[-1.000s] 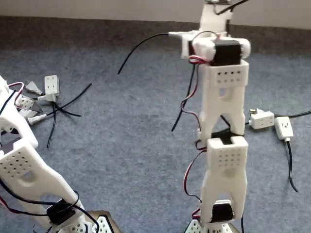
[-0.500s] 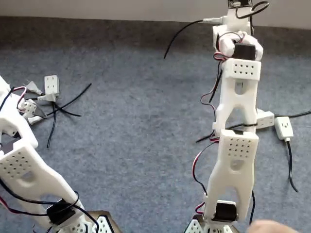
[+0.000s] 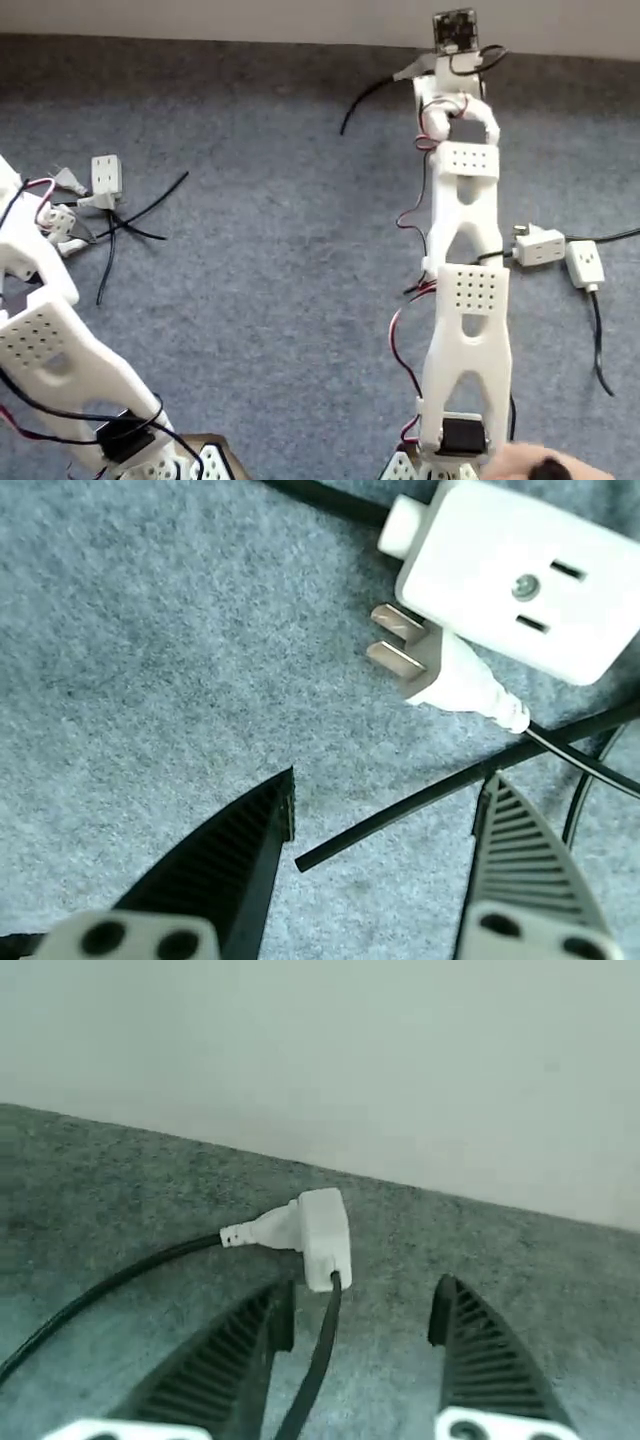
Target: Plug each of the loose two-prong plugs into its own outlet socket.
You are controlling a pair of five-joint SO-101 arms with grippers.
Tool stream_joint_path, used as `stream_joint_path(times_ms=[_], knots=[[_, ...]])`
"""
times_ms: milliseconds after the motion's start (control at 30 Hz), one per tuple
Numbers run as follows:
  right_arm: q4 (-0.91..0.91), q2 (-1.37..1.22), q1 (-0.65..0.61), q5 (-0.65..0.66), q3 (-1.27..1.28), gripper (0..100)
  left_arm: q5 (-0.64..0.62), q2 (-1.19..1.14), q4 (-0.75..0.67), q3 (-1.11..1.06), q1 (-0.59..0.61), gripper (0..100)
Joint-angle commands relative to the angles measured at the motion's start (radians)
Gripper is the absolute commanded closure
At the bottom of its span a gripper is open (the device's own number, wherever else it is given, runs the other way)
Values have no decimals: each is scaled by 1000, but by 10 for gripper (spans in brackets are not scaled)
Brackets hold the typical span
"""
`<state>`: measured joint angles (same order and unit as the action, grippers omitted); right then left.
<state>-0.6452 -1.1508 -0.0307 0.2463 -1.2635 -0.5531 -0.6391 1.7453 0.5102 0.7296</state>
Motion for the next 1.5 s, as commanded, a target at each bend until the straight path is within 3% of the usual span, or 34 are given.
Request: stream_joint_path(times_ms=[0, 100, 233, 433, 533, 633, 767, 1000, 1233, 1467], knots=[[-140, 35, 4, 25, -194, 775, -2, 108, 15, 19, -41, 708], [-366, 35, 4, 155, -363, 775, -2, 183, 17, 1, -85, 708], [-611, 77, 62, 204, -538, 775, -2, 305, 17, -105, -194, 708], [-756, 303, 262, 307, -371, 775, -5, 423, 8, -300, -404, 708], [-828, 381, 343, 423, -286, 775, -95, 423, 5, -369, -489, 707], [-937, 424, 409, 512, -214, 775, -150, 423, -48, -433, -503, 706], [-1125, 429, 493, 534, -151, 775, -153, 423, -157, -556, -503, 708], [-1115, 407, 615, 618, 58, 775, -149, 423, -284, -700, -506, 708], [-1115, 387, 645, 713, 271, 775, -149, 423, -451, -799, -506, 708], [-1099, 380, 647, 792, 417, 775, -149, 423, -459, -800, -504, 708]])
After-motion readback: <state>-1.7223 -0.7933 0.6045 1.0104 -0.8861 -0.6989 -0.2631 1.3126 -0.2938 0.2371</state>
